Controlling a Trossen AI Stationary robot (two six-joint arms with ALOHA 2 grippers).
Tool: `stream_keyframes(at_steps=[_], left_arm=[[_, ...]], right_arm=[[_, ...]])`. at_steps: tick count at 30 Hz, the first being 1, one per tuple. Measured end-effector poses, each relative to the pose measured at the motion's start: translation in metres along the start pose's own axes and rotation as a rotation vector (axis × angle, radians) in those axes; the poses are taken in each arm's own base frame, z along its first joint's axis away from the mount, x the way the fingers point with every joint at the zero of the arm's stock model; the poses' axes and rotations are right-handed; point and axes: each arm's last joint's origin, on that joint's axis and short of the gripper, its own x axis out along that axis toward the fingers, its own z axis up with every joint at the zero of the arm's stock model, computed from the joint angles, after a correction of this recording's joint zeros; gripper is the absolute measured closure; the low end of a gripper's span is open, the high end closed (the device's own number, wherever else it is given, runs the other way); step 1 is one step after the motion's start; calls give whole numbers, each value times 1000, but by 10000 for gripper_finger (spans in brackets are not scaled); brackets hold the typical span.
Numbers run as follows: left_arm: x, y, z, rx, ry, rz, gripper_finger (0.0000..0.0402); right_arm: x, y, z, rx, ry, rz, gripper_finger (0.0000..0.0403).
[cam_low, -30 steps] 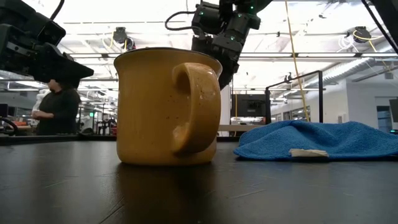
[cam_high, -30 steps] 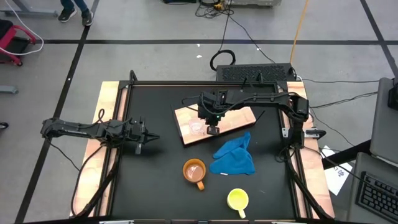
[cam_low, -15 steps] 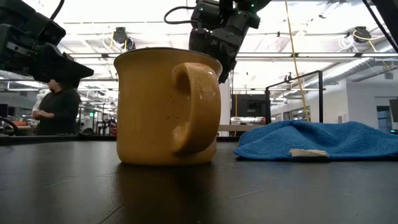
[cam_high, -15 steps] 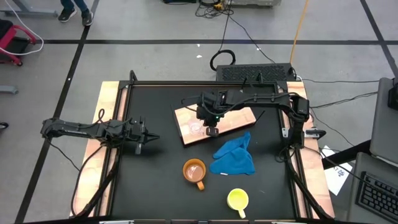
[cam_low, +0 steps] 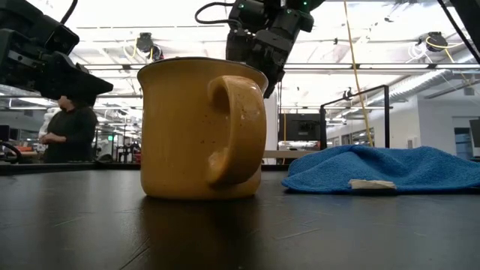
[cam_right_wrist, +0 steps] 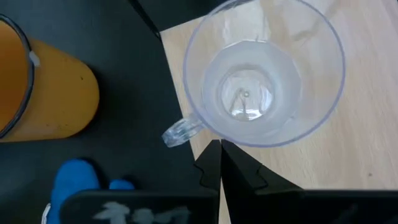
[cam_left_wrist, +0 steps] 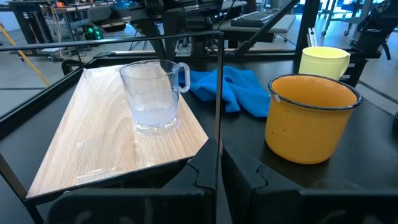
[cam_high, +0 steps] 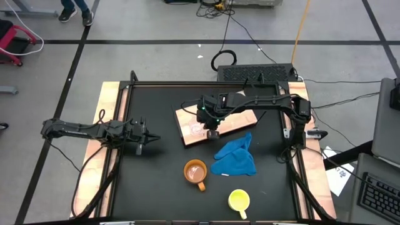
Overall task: Stack small to large cups/mugs on shelf
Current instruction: Put the transparent mug on the shelf
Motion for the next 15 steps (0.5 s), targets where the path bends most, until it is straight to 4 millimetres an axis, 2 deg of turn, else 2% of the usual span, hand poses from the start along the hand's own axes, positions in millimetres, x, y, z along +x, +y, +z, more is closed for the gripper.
stream_keyframes(at_steps=[15], left_arm=[[0,0,0,0,0,0,378]], right_arm=[[0,1,4,-12,-34,-3,403]])
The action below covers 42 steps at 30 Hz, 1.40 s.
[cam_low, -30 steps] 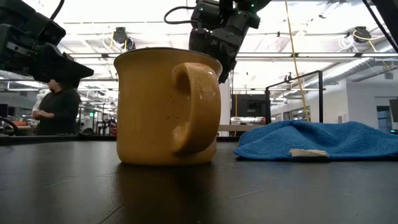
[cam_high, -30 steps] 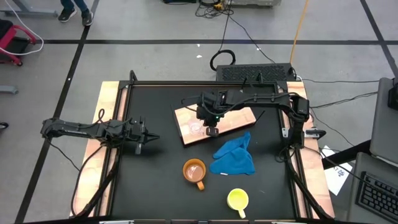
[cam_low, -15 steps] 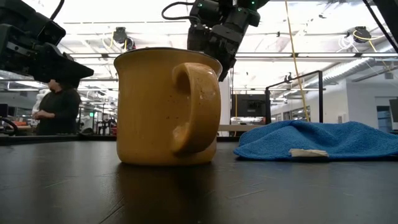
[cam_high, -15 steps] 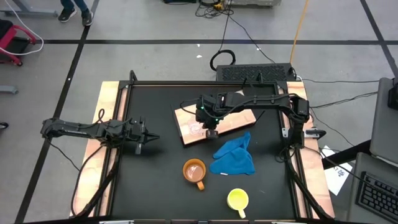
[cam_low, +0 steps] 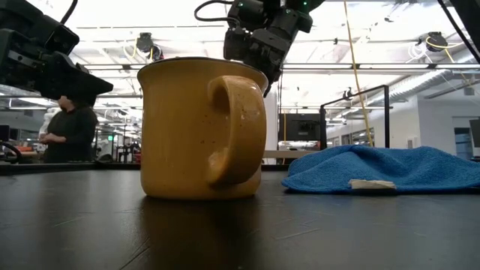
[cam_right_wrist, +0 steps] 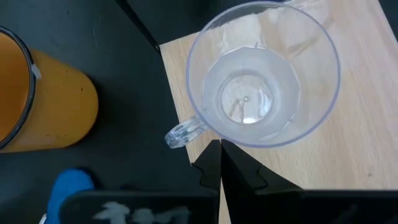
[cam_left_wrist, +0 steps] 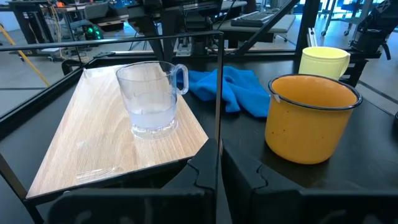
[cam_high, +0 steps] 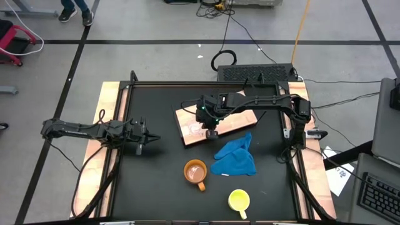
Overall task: Stack small to large cups/mugs on shelf
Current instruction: Put the transparent mug on the shelf, then put the yellow mug on the shelf
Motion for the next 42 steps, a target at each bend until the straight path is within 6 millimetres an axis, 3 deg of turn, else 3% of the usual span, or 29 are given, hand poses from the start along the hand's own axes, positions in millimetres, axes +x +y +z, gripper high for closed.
stream_keyframes(at_steps=[28,42], left_arm=[[0,0,0,0,0,0,378],[0,0,0,0,0,0,378]], right_arm=[[8,-2,4,-31,-41,24,403],[6,-7,-5,28,43,19,403]])
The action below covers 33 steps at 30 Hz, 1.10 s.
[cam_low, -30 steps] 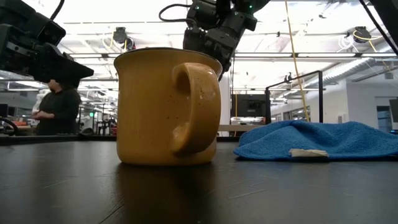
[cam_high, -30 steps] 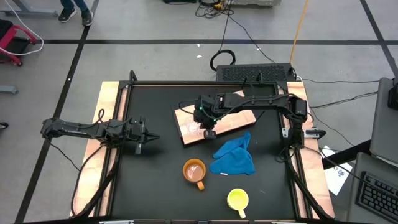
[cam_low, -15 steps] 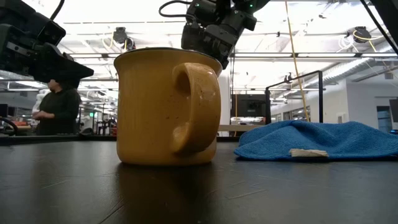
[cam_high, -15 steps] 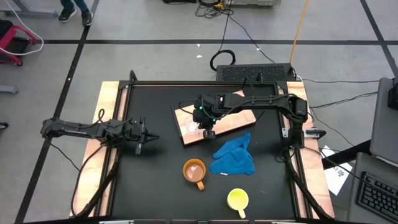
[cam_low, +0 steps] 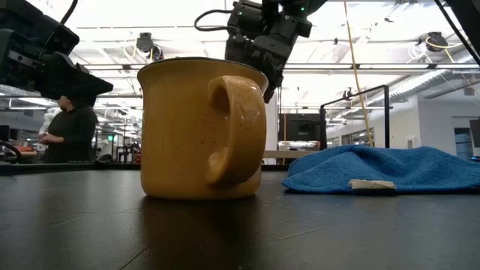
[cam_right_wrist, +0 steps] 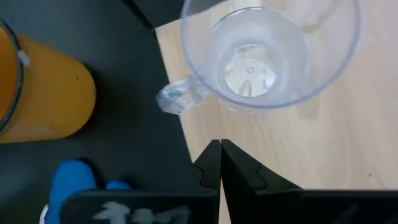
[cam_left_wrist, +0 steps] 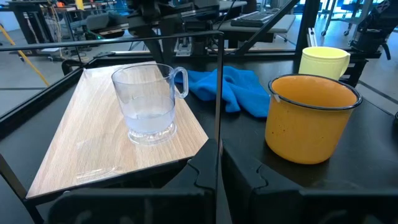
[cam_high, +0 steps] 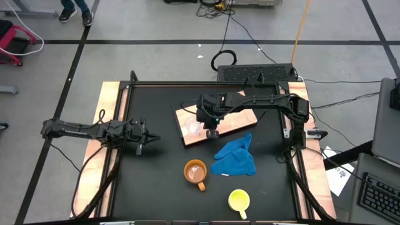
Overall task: Stack small to large cups/mugs on shelf
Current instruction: Put the yellow mug on the shelf
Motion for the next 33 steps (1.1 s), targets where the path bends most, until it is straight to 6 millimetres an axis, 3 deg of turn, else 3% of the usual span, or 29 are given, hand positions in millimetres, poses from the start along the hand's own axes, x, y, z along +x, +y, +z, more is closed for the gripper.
stream_keyframes(at_steps=[10,16,28,33], left_arm=[[0,0,0,0,0,0,378],[0,0,0,0,0,0,378],[0,0,0,0,-1,0,378],[0,0,0,0,0,0,378]], right_arm=[[-5,-16,-9,32,65,-35,403],[-16,-15,-10,5,56,-36,403],[-91,22,-2,-124,-194,-59,403],[-120,39,-13,-143,-309,-63,403]])
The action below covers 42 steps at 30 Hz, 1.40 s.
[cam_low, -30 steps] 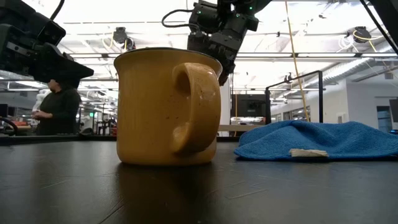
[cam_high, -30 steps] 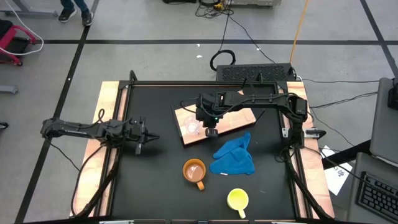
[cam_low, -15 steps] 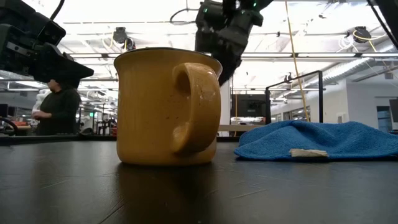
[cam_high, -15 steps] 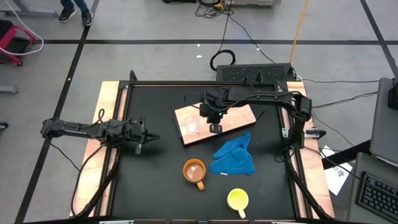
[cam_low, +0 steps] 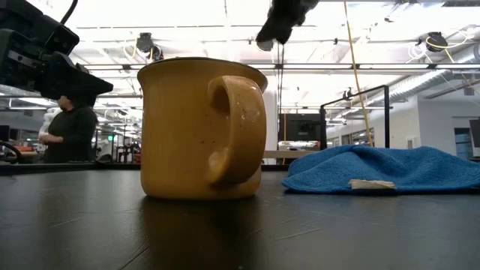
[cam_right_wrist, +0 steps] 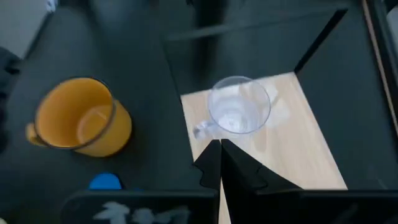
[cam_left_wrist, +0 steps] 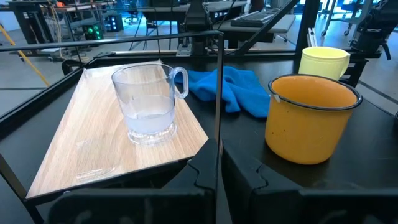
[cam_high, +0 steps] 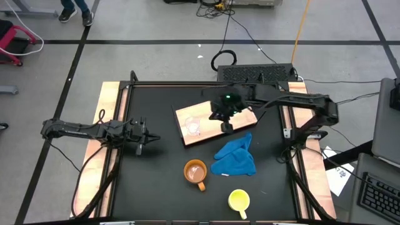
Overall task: Stack small to large cups/mugs on shelf
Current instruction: Put the yellow mug on the shelf
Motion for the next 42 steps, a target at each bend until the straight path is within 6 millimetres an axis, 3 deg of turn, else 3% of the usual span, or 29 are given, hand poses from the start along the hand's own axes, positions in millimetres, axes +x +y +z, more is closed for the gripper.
stream_keyframes(at_steps=[5,14,19,28,42], left_arm=[[0,0,0,0,1,0,378],[0,0,0,0,0,0,378],[0,0,0,0,1,0,378],[0,0,0,0,0,0,378],[0,0,0,0,0,0,378]], right_arm=[[-32,18,-16,-7,-135,-7,403],[-95,57,-63,11,-378,-15,403],[-113,66,-93,29,-475,-6,403],[-103,69,-140,50,-530,-13,403],[-79,73,-183,30,-591,71,403]])
